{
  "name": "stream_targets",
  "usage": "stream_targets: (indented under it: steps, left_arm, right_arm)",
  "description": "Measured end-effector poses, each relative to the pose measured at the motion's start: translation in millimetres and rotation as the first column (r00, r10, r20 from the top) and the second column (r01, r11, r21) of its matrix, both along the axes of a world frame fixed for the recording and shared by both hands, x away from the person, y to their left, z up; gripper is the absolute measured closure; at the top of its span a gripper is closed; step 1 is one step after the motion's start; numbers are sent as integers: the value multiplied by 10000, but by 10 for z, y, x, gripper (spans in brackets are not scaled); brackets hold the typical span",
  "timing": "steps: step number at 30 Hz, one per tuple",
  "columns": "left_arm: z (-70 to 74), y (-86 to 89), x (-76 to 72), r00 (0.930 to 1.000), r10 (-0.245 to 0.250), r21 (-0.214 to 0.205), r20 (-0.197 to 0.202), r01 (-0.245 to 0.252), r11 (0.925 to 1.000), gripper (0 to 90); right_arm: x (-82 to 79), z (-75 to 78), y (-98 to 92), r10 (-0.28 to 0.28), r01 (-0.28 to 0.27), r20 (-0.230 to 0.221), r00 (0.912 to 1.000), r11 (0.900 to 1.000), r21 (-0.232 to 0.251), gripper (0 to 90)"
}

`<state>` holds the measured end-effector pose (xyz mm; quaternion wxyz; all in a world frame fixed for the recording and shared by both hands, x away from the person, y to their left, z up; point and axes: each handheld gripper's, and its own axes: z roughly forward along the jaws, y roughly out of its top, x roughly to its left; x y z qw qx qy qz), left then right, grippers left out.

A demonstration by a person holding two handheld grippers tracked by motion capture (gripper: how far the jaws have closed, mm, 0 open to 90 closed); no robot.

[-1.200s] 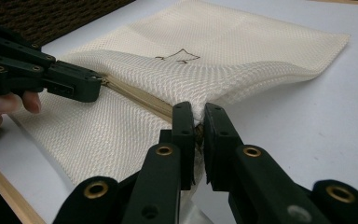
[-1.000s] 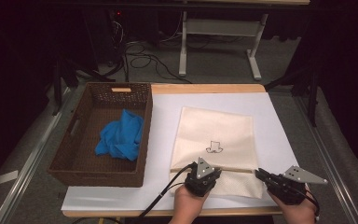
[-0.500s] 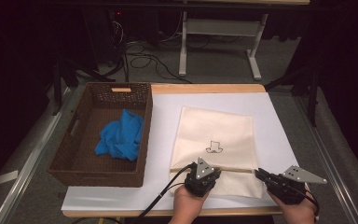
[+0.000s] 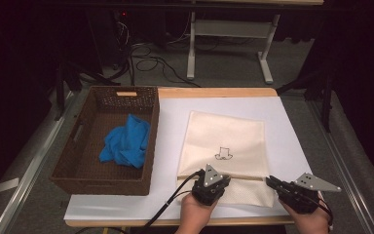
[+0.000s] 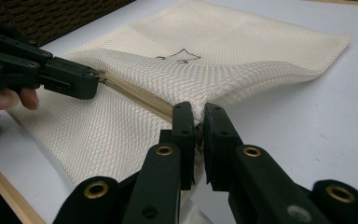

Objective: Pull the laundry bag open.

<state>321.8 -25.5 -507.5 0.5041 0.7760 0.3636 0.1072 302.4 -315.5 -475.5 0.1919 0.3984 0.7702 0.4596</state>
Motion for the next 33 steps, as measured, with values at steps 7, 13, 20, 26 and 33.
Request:
stream_targets:
  steps: [7,13,20,26,33]
  left_arm:
    - [-9,14,3,10000,-8,-31,-46,8,10000,868]
    - [-5,22,-3,9998,211,81,-15,-211,9997,868]
    - [-37,120,24,9991,354,-131,-231,-357,9993,868]
    - [-52,137,16,9994,289,-101,-186,-290,9995,868]
    - [-31,159,7,9997,212,-19,-125,-212,9998,868]
  right_arm:
    - [-3,-3,11,30,-30,24,10000,10000,-92,851]
    - [-8,1,21,5,-5,-6,10000,10000,-82,851]
    - [-4,4,-6,-194,195,74,9998,9998,-83,852]
    - [1,-7,-17,-162,162,-5,9999,9999,-56,852]
    - [-10,-9,-5,-121,121,12,9999,9999,-102,851]
